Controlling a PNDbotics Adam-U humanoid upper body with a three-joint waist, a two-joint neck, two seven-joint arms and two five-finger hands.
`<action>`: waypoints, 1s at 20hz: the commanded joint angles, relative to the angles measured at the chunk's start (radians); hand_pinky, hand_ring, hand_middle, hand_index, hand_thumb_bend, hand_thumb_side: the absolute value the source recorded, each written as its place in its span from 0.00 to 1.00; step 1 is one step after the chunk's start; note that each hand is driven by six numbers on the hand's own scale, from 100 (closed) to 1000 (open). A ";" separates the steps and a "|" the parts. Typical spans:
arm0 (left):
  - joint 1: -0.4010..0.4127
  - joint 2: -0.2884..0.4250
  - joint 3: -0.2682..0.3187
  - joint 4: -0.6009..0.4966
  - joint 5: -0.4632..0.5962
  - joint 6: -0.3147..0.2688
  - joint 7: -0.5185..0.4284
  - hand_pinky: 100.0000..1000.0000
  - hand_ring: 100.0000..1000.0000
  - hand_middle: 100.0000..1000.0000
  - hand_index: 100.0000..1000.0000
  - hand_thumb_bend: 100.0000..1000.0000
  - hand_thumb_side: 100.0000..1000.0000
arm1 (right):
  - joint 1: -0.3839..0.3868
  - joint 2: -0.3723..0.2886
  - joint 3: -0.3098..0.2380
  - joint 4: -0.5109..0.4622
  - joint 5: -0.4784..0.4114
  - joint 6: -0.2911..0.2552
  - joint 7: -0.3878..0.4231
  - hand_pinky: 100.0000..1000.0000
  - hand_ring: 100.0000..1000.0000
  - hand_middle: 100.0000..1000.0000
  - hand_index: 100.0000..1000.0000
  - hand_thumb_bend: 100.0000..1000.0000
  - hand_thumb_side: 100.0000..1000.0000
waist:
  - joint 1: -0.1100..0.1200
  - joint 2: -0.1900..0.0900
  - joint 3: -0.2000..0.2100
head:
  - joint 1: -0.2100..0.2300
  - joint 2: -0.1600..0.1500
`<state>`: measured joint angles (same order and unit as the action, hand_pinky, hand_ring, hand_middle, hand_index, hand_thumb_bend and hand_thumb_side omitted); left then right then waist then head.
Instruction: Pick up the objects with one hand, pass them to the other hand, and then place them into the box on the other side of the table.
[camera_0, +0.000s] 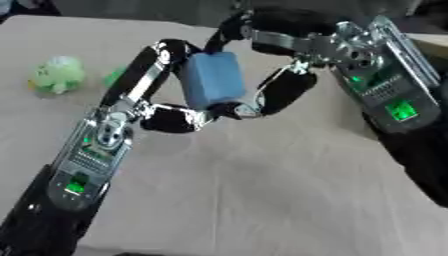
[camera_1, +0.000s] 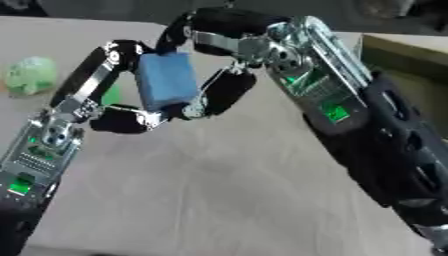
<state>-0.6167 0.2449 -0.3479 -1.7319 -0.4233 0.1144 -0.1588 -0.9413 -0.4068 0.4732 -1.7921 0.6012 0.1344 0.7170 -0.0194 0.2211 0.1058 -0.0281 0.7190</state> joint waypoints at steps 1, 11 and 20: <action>-0.020 -0.004 0.013 -0.030 0.030 -0.010 0.006 0.52 0.51 0.43 0.43 0.00 0.04 | -0.012 -0.002 0.000 0.002 0.020 -0.006 -0.001 0.87 0.85 0.72 0.79 0.39 0.23 | 0.001 -0.021 -0.002 | 0.003 0.005; -0.015 -0.004 0.006 -0.022 0.100 -0.036 -0.018 0.52 0.51 0.43 0.44 0.00 0.07 | -0.010 0.010 0.012 0.026 0.053 0.015 -0.034 0.87 0.84 0.70 0.77 0.30 0.20 | -0.002 -0.022 -0.008 | 0.005 0.010; -0.018 -0.001 0.006 -0.019 0.071 -0.044 -0.025 0.53 0.52 0.44 0.45 0.00 0.00 | -0.008 0.007 0.010 0.028 0.007 0.038 -0.047 0.86 0.79 0.59 0.66 0.14 0.05 | -0.002 -0.022 -0.004 | 0.005 0.009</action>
<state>-0.6134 0.2453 -0.3423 -1.7191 -0.3502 0.0817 -0.1820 -0.9409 -0.3834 0.4828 -1.7760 0.6121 0.1658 0.6698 -0.0239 0.2211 0.1008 -0.0235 0.7272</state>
